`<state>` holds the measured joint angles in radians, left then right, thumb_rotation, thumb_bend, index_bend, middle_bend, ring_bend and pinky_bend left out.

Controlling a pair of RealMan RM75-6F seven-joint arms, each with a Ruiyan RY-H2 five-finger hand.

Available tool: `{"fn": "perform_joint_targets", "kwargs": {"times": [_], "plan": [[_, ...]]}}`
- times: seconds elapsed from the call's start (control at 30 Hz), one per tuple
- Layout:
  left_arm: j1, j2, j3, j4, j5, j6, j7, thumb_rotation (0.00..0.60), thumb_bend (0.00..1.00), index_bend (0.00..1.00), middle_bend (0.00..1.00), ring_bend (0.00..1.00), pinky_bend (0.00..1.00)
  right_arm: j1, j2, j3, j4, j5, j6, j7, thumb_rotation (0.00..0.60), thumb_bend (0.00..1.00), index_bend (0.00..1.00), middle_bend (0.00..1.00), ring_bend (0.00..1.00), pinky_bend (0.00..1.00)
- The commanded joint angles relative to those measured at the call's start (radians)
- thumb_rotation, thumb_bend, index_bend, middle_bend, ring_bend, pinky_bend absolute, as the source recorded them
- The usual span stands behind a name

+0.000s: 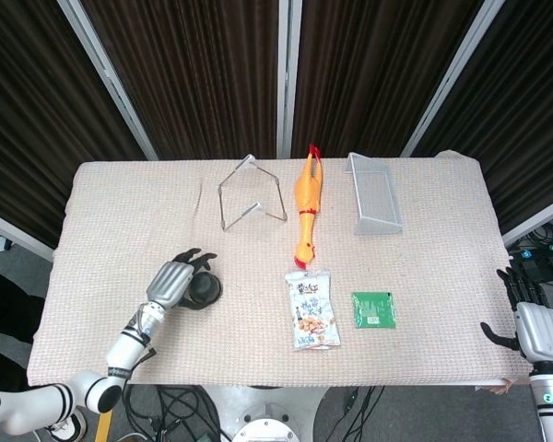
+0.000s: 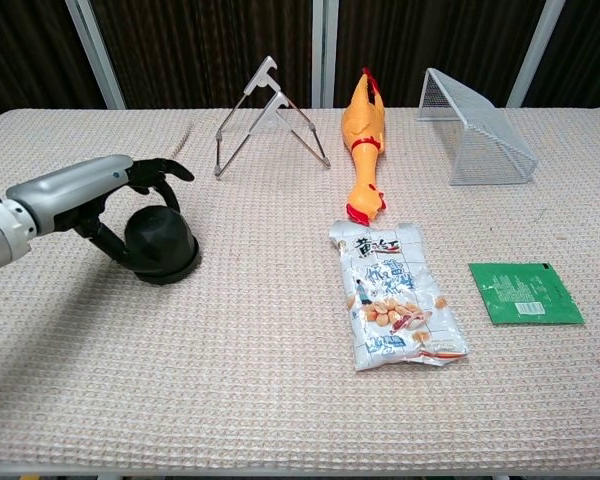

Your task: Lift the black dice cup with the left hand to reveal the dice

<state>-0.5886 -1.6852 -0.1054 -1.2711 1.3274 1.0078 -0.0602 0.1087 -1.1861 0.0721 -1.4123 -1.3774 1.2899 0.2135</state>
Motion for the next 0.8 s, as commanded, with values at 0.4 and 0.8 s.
{"fn": "perform_joint_targets", "kwargs": {"times": [0.4, 0.8], "plan": [[-0.001, 0.031, -0.037, -0.076, -0.023, 0.021, 0.049, 0.6, 0.18, 0.23, 0.46, 0.22, 0.25, -0.001, 0.002, 0.002, -0.002, 0.0, 0.004, 0.0, 0.6, 0.16, 0.0, 0.0, 0.0, 0.0], [-0.019, 0.152, -0.124, -0.157, -0.144, 0.021, 0.164, 0.6, 0.18, 0.25, 0.46, 0.24, 0.26, -0.001, 0.002, 0.001, -0.005, -0.005, 0.007, -0.002, 0.6, 0.16, 0.0, 0.0, 0.0, 0.0]]}}
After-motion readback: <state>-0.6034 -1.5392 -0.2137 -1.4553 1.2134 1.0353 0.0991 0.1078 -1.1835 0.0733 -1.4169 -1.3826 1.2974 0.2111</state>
